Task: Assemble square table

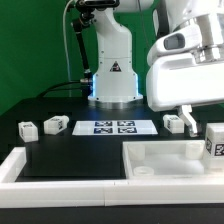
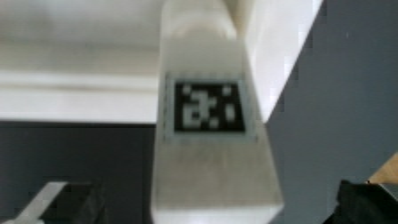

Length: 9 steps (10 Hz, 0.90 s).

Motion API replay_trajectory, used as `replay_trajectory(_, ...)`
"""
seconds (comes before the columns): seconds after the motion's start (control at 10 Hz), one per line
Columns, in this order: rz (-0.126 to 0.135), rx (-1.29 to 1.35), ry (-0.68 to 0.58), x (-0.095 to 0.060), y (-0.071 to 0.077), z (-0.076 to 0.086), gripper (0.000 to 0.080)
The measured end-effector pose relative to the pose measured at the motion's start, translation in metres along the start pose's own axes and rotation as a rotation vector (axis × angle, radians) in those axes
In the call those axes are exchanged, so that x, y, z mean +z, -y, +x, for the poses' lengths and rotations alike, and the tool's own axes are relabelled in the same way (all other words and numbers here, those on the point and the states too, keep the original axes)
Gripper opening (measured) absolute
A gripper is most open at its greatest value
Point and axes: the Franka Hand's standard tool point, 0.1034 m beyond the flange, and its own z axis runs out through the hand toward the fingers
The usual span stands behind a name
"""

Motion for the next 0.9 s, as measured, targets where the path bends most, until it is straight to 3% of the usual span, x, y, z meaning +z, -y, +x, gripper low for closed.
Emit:
replay_trajectory(0.1,0.025,0.004,0.104,0.000,0.004,-0.001,0.0649)
replay_trajectory(0.2,0.033,0.010,0.131,-0.002,0.004,0.002,0.0649)
replay_trajectory(0.4,0.062,0.020,0.281,-0.002,0.009,-0.009,0.0649)
replay_trajectory(0.7,0.071,0.058,0.355,0.000,0.005,0.004,0.0649)
replay_trajectory(0.9,0.067,0.082,0.366,0.008,0.006,0.001,0.0649)
